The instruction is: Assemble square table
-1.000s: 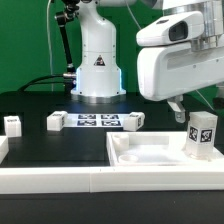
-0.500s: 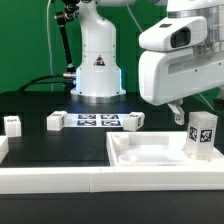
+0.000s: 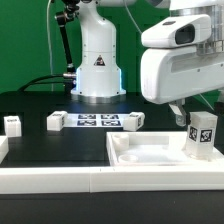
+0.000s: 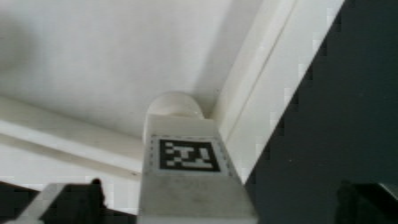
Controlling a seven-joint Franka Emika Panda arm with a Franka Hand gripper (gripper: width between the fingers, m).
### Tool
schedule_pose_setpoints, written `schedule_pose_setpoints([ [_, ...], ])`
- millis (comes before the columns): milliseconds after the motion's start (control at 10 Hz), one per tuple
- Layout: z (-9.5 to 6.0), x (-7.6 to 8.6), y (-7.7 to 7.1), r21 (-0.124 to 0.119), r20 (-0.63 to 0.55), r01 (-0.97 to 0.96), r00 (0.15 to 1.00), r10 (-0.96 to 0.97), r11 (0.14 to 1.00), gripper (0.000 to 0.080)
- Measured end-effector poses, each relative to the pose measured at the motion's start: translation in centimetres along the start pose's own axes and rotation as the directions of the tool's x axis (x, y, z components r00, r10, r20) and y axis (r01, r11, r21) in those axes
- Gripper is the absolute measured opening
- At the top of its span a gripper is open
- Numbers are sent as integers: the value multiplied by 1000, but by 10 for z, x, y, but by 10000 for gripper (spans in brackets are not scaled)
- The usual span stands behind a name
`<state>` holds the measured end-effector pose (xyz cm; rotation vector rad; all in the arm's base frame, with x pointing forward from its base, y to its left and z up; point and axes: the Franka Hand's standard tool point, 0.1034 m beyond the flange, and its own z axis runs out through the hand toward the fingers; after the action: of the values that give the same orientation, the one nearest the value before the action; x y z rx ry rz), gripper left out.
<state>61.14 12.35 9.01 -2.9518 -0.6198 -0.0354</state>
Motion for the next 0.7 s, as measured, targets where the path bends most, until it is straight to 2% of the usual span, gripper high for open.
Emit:
schedule_pose_setpoints([
  [400,1,4,13,-6,-3,-52,999,52,999,649],
  [700,6,3,10,-2,3,-57,998,57,998,649],
])
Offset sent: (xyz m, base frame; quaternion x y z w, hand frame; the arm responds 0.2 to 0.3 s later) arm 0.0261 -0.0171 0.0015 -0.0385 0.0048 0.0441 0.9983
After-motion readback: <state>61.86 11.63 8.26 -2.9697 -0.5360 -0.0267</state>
